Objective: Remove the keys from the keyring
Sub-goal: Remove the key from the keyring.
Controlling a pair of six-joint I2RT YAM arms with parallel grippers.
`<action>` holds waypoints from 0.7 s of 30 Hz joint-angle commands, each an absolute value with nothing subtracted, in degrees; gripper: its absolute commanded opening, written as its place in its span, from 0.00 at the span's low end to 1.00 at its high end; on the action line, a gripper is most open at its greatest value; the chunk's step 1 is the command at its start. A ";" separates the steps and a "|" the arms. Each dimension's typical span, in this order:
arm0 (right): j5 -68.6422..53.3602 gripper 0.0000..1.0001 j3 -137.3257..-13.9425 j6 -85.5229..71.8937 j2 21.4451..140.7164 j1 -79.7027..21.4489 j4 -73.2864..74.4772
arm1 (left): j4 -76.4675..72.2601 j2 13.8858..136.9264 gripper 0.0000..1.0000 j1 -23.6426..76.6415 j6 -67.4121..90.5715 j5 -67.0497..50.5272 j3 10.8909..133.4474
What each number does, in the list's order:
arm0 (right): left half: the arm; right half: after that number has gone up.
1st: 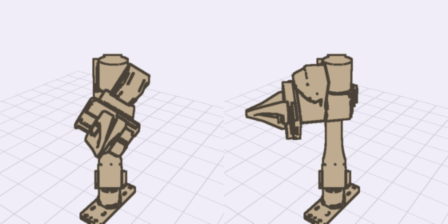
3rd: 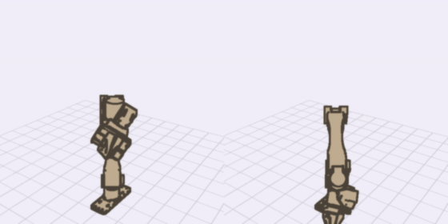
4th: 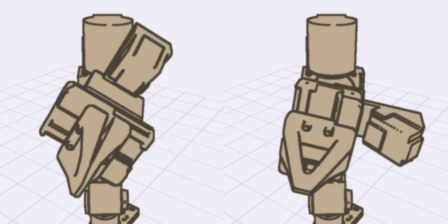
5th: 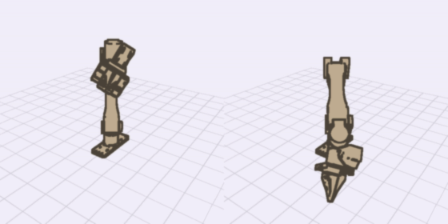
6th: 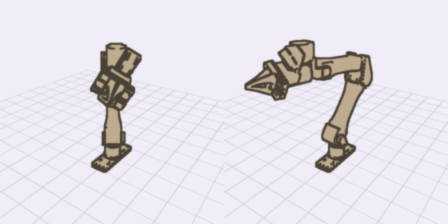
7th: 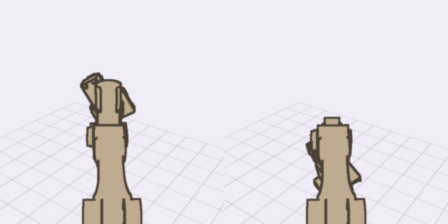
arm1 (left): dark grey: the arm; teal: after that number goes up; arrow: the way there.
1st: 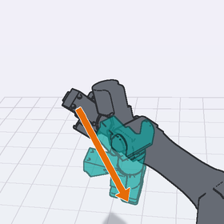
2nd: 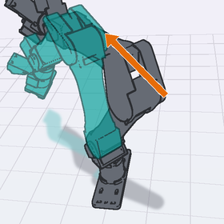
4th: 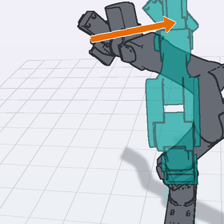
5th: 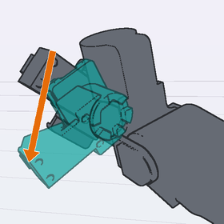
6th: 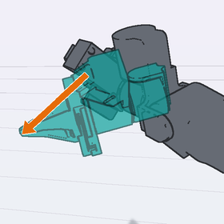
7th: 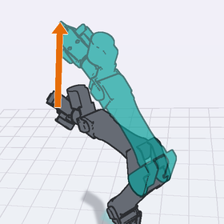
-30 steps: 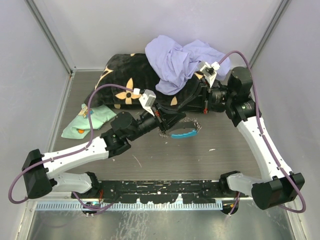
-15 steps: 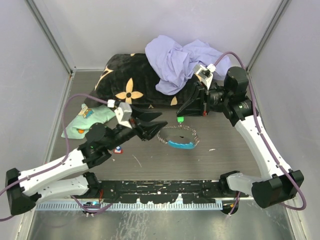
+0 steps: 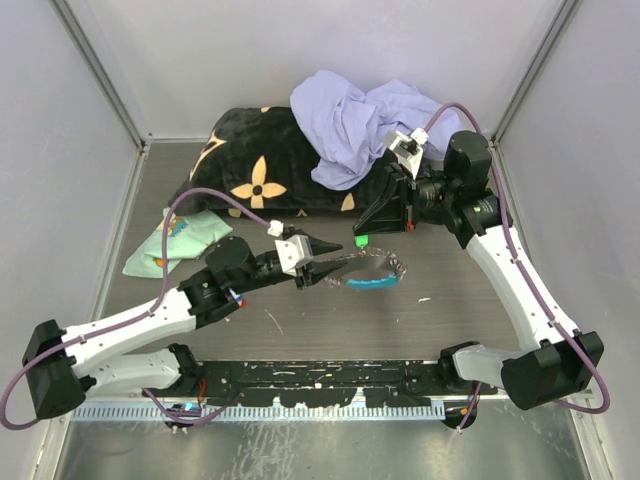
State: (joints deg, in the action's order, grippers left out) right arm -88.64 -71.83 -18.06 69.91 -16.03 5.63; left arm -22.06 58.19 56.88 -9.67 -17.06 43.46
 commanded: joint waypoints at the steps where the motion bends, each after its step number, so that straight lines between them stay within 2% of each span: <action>1: -91.82 0.01 -74.35 -17.47 69.96 -16.20 4.02 | -30.48 60.86 0.34 56.39 -9.37 -20.14 46.07; 6: -91.85 0.01 -74.04 -17.40 70.17 -16.17 4.04 | -38.92 62.24 0.33 56.34 -3.39 -19.35 44.01; 21: -91.76 0.01 -73.97 -17.31 70.22 -16.25 4.25 | -41.16 62.93 0.29 56.38 0.33 -18.48 43.15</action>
State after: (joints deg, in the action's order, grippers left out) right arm -88.90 -71.83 -17.67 70.57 -16.03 5.63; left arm -36.14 62.74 56.60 -0.58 -18.48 42.39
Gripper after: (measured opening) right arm 0.094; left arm 0.294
